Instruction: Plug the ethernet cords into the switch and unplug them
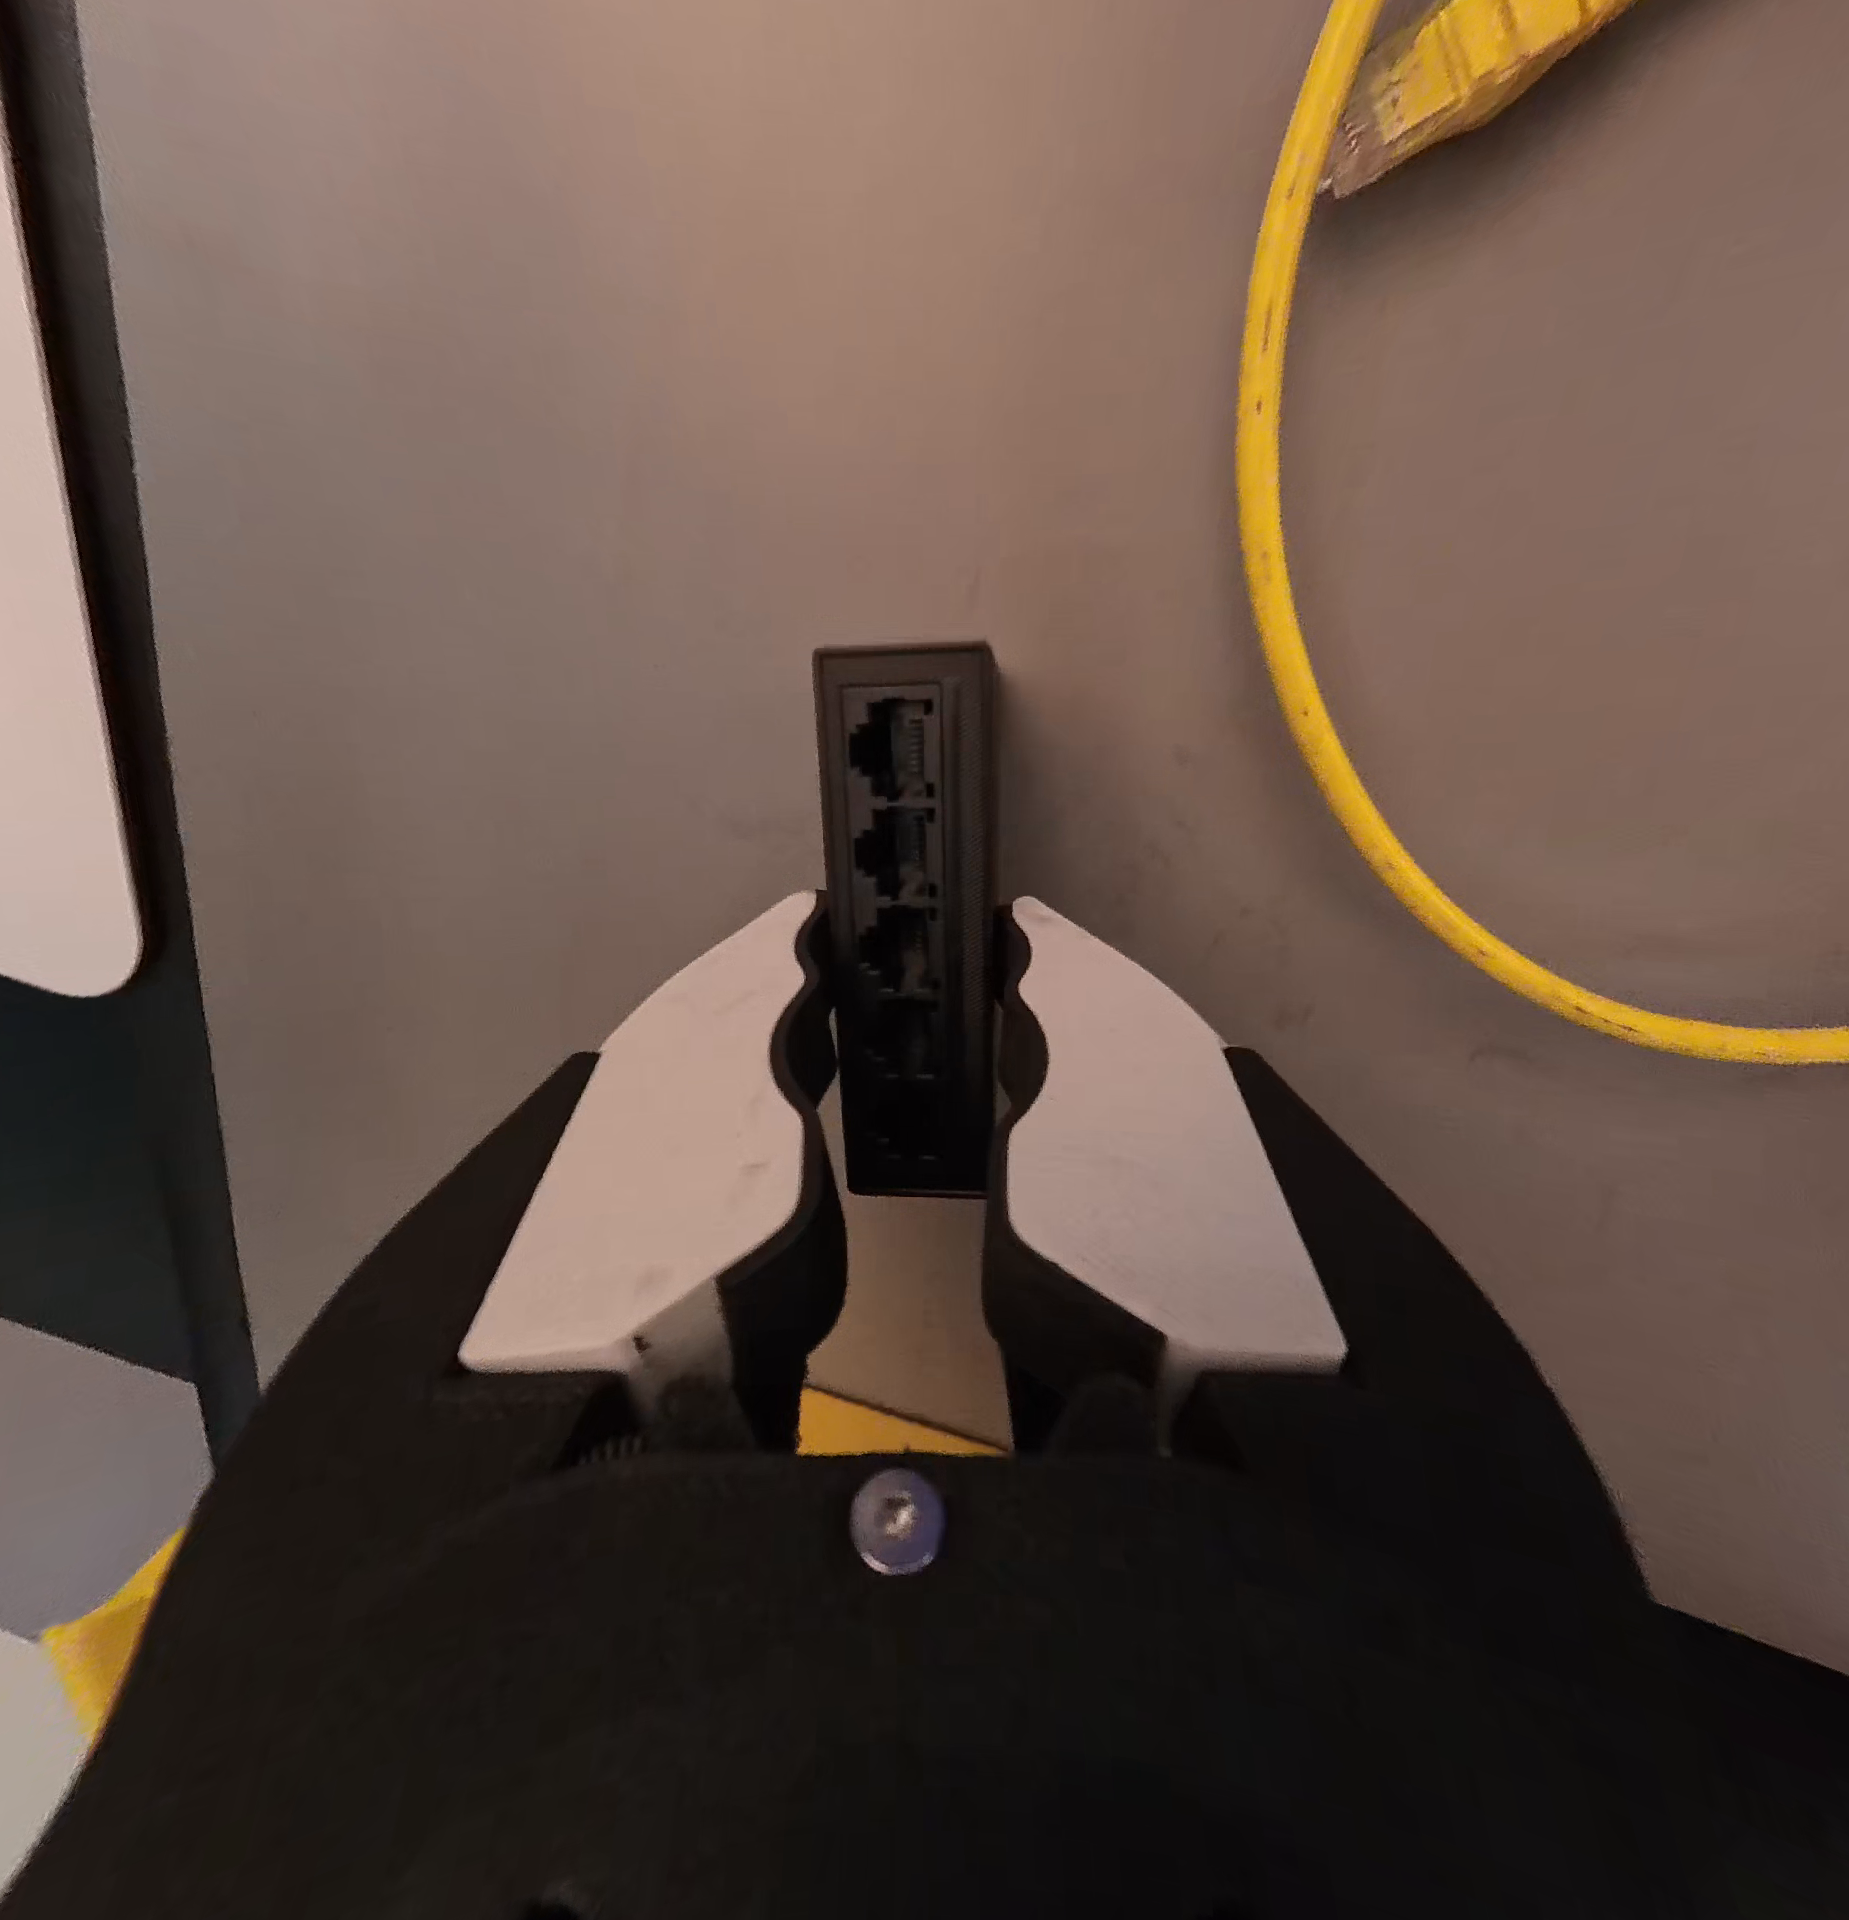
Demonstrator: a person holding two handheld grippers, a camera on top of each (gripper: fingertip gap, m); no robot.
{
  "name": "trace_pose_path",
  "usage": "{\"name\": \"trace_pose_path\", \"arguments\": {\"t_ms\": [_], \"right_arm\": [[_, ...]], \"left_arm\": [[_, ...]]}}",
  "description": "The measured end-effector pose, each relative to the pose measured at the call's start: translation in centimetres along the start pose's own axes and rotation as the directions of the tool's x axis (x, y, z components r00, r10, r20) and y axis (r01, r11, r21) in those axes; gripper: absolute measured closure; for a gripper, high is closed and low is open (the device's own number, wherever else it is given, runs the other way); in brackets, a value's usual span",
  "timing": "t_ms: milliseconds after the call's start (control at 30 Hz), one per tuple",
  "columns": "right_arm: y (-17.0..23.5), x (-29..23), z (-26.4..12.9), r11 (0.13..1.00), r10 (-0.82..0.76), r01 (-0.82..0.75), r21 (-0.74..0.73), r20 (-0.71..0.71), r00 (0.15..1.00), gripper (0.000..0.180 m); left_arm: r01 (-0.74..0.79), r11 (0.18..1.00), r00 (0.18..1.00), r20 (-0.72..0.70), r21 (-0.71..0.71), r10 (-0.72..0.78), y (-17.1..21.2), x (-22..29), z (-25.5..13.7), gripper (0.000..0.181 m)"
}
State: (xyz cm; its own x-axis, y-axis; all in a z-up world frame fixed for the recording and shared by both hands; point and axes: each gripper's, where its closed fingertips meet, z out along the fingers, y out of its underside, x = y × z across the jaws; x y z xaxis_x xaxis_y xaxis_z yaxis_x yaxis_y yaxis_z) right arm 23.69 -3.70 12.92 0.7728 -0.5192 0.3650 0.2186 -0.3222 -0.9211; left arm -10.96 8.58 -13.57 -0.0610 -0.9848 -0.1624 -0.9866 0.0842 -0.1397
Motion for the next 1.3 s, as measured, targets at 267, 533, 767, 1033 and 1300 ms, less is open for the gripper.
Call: {"name": "trace_pose_path", "arguments": {"t_ms": [267,533,767,1033,1300], "right_arm": [[0.2,-0.7,0.0,0.999,0.043,-0.043,0.004,0.069,0.997,0.123],[0.1,-3.8,0.1,1.0,0.029,-0.029,-0.002,0.201,0.979,0.119],[-2.1,-4.3,-1.7,0.993,0.041,-0.07,0.096,0.274,0.961,0.119],[-2.1,-6.1,-1.6,0.996,0.004,-0.034,0.088,0.325,0.946,0.119],[-1.4,-7.7,-1.4,0.995,-0.086,0.06,0.084,0.356,0.931,0.119]], "left_arm": [[-0.005,1.0,1.0,-0.001,-0.024,0.005,0.3,0.4,0.3,0.154],[0.074,0.989,0.993,0.078,0.128,-0.084,-0.6,0.2,-5.3,0.132],[0.263,0.779,0.726,0.415,0.57,-0.548,10.6,-3.9,-21.1,0.133],[0.507,0.696,0.541,0.441,0.508,-0.716,27.5,-4.7,-15.5,0.136],[0.522,0.752,0.656,0.375,0.401,-0.655,28.8,-8.1,-10.9,0.151]]}}
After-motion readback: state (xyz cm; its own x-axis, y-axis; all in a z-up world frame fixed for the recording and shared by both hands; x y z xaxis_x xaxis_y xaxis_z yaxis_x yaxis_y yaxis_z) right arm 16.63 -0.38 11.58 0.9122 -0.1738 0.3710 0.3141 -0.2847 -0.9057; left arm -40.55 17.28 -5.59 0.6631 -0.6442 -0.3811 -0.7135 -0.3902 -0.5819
